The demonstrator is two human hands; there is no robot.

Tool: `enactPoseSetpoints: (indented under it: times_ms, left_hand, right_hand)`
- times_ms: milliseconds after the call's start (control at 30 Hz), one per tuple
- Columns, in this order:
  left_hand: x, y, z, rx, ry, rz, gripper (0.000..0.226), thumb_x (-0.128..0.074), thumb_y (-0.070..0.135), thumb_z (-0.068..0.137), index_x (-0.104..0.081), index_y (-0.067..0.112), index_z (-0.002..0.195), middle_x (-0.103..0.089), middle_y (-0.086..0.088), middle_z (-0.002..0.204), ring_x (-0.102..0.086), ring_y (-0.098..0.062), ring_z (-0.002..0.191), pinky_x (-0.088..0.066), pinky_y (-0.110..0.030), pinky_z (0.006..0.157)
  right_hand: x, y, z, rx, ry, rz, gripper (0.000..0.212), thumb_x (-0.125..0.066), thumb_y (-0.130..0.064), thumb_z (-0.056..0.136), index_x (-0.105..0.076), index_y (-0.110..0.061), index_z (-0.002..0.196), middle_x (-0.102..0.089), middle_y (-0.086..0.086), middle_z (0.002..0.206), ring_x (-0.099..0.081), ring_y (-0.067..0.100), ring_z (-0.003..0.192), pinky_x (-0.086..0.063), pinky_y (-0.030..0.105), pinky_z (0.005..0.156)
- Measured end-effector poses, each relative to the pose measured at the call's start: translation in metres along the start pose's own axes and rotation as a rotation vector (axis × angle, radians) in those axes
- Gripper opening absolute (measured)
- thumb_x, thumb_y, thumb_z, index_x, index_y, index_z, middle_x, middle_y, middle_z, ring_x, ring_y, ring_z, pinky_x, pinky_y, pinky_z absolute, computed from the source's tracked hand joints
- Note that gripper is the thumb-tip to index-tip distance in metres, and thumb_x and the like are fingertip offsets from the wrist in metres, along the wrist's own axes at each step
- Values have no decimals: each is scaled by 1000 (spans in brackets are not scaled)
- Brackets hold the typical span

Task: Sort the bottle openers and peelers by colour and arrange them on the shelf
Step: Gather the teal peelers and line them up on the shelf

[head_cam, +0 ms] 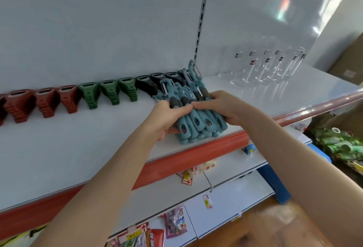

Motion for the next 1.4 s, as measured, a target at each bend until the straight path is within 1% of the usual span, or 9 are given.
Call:
enactPoseSetpoints:
  times_ms: [267, 433, 533, 667, 767, 867, 1000, 1267, 1400]
  left_hand:
    - [3, 10, 6, -30, 64, 176, 7, -51, 10, 93, -56, 5, 92, -66, -9, 83, -67, -12, 58, -53, -24, 45]
    - [0, 18, 1, -191, 238, 702, 22, -52, 22, 91, -51, 3, 81, -58, -17, 75, -60, -33, 72, -55, -38, 62]
    - [-6, 19, -6, -224, 296, 850, 30, -50, 27, 93, -38, 11, 71, -45, -6, 63, -45, -20, 57, -35, -27, 48]
    - [-10, 12, -10, -221, 332, 908, 26, -47, 29, 94, -46, 5, 82, -46, -4, 68, -41, -15, 56, -30, -25, 48]
    - [-10, 8, -13, -240, 353, 989, 21, -50, 28, 93, -47, 8, 88, -52, -6, 77, -46, -17, 62, -30, -24, 50]
    - [-7, 1, -12, -224, 330, 965, 31, -50, 31, 93, -52, 11, 117, -54, -9, 110, -53, -22, 94, -40, -27, 73]
    - [-10, -6, -13, -223, 236, 944, 52, -45, 42, 93, -32, 30, 142, -21, -11, 153, -19, -22, 141, -23, -37, 111]
    - [-13, -5, -19, -294, 156, 983, 56, -47, 46, 91, -34, 28, 142, -7, -2, 157, -5, -15, 144, -11, -33, 116]
    - [-25, -6, -23, -260, 72, 971, 93, -60, 64, 68, -25, 23, 145, 0, 8, 157, 3, -10, 143, -11, -34, 115]
  right_hand:
    - [3, -4, 13, 163, 111, -326, 30, -68, -29, 83, -63, 1, 83, -60, 9, 69, -56, 16, 56, -46, 24, 53]
    - [7, -10, 14, 293, 189, -506, 33, -61, -26, 86, -47, -7, 63, -41, 4, 54, -38, 15, 46, -28, 15, 39]
    - [12, -11, 13, 353, 203, -470, 29, -60, -25, 86, -47, -7, 66, -47, 11, 60, -57, 31, 55, -35, 24, 51]
    - [21, -4, 13, 379, 213, -426, 30, -60, -22, 86, -47, -5, 65, -37, 4, 53, -34, 16, 45, -29, 25, 46]
    - [21, 5, 16, 375, 190, -369, 24, -58, -14, 85, -54, 9, 80, -42, 12, 65, -40, 19, 58, -34, 29, 53]
    - [19, 10, 16, 387, 174, -355, 20, -55, -13, 88, -55, 5, 98, -53, 19, 82, -53, 36, 77, -47, 39, 69]
    - [17, 15, 17, 415, 147, -397, 36, -55, -22, 90, -54, 10, 107, -61, 27, 102, -57, 40, 97, -47, 49, 88]
    - [19, 18, 20, 427, 113, -368, 23, -48, -12, 93, -61, -1, 109, -62, 18, 112, -55, 31, 107, -43, 43, 96]
    - [18, 20, 24, 426, 142, -255, 23, -50, -11, 92, -62, -10, 111, -63, 3, 101, -58, 19, 99, -45, 33, 91]
Point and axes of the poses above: each hand's wrist, its own z-axis towards the middle knuckle, its own x-axis out of the back of the hand, y = z × x, the point moved 4 cm from there along z, towards the middle knuckle
